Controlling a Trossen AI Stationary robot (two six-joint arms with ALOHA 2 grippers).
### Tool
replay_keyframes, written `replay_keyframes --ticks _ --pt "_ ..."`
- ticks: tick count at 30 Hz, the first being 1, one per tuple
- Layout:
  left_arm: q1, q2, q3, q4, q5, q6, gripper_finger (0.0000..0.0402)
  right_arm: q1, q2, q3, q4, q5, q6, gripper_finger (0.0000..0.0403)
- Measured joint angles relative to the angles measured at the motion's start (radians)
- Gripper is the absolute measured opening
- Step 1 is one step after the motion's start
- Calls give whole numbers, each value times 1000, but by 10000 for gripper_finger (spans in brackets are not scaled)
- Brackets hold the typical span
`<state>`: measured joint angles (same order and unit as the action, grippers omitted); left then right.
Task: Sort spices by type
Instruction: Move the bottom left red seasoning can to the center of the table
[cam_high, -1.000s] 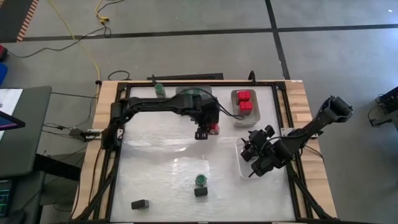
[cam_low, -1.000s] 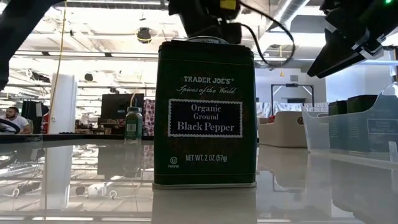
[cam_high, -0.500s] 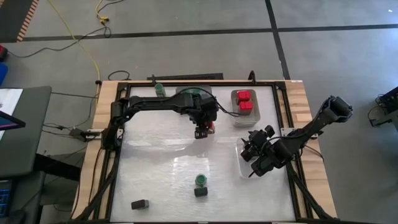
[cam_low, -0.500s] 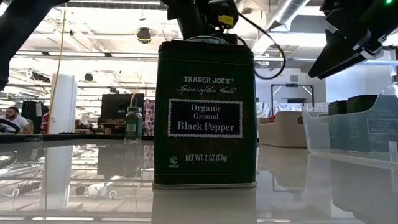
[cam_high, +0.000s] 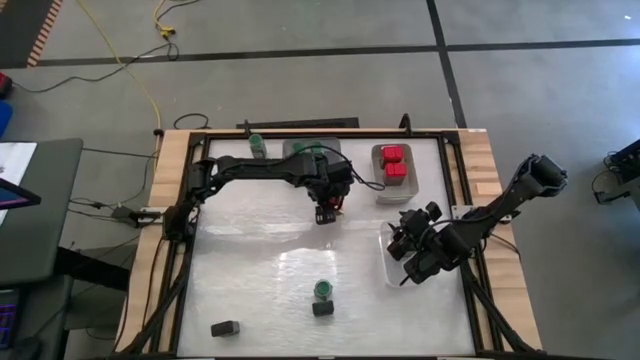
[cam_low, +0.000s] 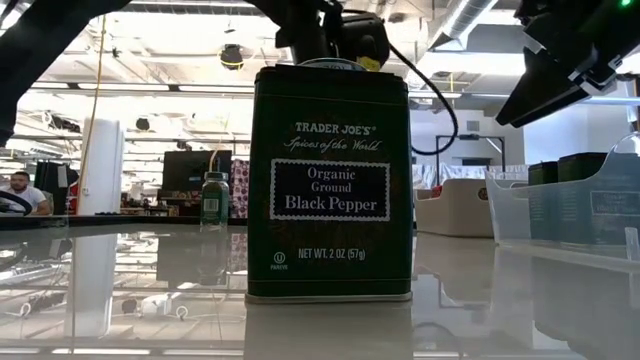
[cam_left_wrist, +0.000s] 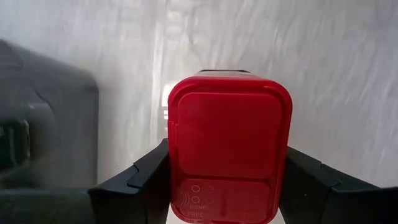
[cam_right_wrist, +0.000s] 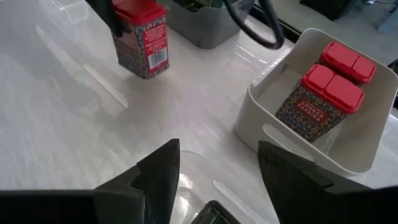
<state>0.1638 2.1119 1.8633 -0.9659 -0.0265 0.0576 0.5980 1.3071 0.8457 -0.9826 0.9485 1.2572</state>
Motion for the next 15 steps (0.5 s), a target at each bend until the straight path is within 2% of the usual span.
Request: replay_keyframes --ticks 11,15 --pt "0 2 0 -10 0 -10 219 0 0 0 -1 -1 0 244" --pt "-1 2 0 -8 1 -16 234 0 0 0 -1 -1 -1 244"
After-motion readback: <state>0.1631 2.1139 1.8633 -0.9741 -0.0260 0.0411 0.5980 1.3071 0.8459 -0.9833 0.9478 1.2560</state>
